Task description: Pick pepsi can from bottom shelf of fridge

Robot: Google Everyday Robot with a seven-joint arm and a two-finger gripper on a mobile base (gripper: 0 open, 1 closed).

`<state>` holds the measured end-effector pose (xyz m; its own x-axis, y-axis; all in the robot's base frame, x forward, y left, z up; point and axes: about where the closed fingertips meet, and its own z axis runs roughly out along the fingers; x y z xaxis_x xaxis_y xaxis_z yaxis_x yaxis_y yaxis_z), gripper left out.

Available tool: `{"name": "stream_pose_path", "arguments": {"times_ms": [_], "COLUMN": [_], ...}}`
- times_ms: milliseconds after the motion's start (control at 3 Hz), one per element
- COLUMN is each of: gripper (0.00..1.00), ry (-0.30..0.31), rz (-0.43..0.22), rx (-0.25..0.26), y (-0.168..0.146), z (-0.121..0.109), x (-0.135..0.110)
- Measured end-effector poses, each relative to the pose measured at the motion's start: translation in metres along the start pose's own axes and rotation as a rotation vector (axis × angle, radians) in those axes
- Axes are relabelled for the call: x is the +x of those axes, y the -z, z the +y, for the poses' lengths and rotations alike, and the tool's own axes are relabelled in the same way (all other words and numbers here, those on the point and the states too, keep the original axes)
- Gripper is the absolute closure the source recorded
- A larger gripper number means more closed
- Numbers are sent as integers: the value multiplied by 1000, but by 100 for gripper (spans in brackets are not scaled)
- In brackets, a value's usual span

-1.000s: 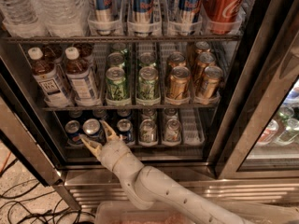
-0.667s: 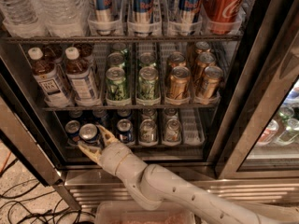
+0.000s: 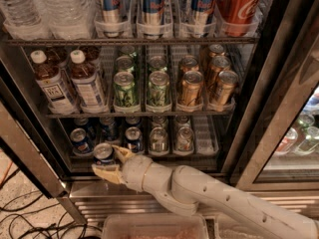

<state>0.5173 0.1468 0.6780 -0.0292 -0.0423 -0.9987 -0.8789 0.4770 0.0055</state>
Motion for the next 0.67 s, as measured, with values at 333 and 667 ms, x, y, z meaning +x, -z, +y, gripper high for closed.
{"name": "stream_pose_path", "arguments": {"times_ms": [333,667], "gripper": [100,100], "ry": [-34,-32], "rz": [61,131], "rx": [-112,-229], "y": [25,39], "z": [20,43], "x": [-7,-25]}}
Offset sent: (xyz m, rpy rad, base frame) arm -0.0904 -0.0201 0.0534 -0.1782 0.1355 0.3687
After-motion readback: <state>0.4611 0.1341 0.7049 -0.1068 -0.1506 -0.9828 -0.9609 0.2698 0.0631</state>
